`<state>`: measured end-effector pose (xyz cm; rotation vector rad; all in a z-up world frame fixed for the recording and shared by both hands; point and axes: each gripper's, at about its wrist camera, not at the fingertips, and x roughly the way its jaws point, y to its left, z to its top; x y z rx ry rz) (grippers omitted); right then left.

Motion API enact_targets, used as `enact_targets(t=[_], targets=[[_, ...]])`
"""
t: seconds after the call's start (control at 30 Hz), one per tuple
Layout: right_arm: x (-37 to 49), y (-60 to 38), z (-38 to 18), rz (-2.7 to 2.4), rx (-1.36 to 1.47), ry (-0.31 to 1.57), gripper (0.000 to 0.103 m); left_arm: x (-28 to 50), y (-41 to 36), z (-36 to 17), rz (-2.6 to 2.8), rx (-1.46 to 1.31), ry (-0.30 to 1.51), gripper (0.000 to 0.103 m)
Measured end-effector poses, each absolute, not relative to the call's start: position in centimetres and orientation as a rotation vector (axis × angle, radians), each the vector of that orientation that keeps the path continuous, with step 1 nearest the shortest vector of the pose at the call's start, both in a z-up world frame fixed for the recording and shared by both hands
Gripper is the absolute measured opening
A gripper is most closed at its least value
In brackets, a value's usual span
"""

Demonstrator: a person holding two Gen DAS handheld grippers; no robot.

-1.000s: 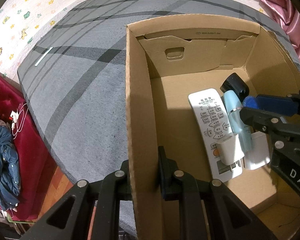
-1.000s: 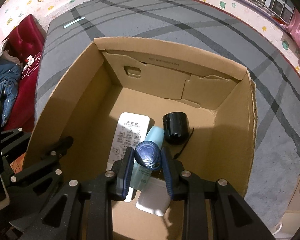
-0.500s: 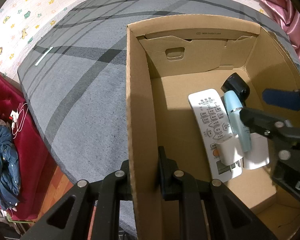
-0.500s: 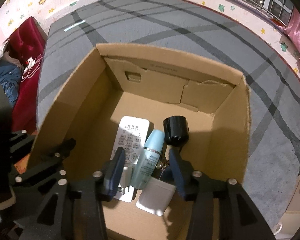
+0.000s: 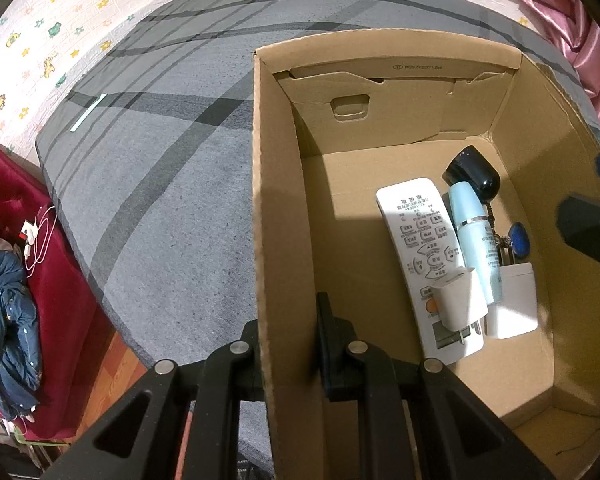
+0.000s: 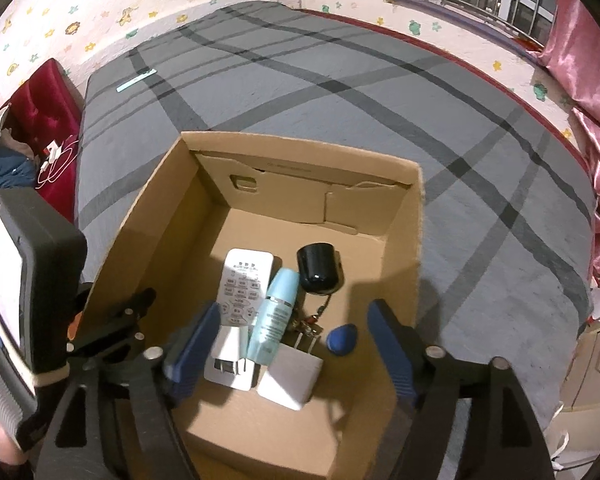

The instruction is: Organize rigid objects

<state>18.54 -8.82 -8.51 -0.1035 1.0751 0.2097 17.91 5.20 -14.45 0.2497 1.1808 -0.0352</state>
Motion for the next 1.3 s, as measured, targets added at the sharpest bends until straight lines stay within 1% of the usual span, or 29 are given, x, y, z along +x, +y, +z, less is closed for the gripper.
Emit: enact_targets(t=[0.13,0.17,0.23,0.7,0.87,0.9,0.93,0.97,1.0,1.03,1.1,1.17,1.2,1.23,1.3], targets=[[17.9,-9.6,-7.9,0.189,-0.093,1.070,0.095,17.9,5.1,-14.4,-0.033,0.256,1.181,0.017],[17.7,-9.9,-7.7,0.183,-0.093,1.066,0.096,17.9,5.1,-14.4,-0.032,0.255,1.182,0.017],[17.4,-10.3,-7.5,0.170,-0.093,1.062,0.103,17.9,5.0,-14.4,-0.031,0.257,1.181,0.017],[16.3,-12.0,-6.9,0.134,-0.068,1.055,0.103,17.9,4.8,-14.1,-0.027,0.261,1.184,0.017],[15.9,-12.2,-6.9,0.130,-0.072,1.062,0.103,17.9,4.7,-13.4,-0.018,0.270,1.169,0.021],[15.7,-12.2,-6.8,0.129,-0.072,1.059,0.103,17.8,4.6,-13.2,-0.021,0.272,1.164,0.027],[15.6,-12.2,-6.6,0.128,-0.071,1.056,0.103,17.8,4.5,-13.0,-0.023,0.272,1.163,0.044],[15.5,-12.3,-6.5,0.129,-0.069,1.053,0.103,17.7,4.5,-12.7,-0.025,0.273,1.159,0.055],[15.3,-12.3,-6.3,0.129,-0.065,1.050,0.103,17.6,4.4,-12.4,-0.020,0.274,1.152,0.074],[15.2,-12.4,-6.1,0.129,-0.061,1.046,0.103,17.4,4.4,-12.1,-0.016,0.275,1.142,0.083],[14.8,-12.5,-5.8,0.128,-0.057,1.039,0.103,17.1,4.2,-11.7,-0.015,0.276,1.129,0.091],[14.4,-12.6,-5.4,0.125,-0.053,1.031,0.103,16.9,4.1,-11.2,-0.018,0.264,1.126,0.095],[14.3,-12.7,-5.2,0.124,-0.052,1.028,0.103,16.6,4.1,-11.0,-0.025,0.251,1.125,0.101],[14.1,-12.8,-5.0,0.123,-0.049,1.023,0.103,16.4,4.1,-10.8,-0.035,0.240,1.123,0.103],[13.7,-13.1,-4.6,0.120,-0.043,1.015,0.103,15.9,3.9,-10.4,-0.033,0.231,1.119,0.103]])
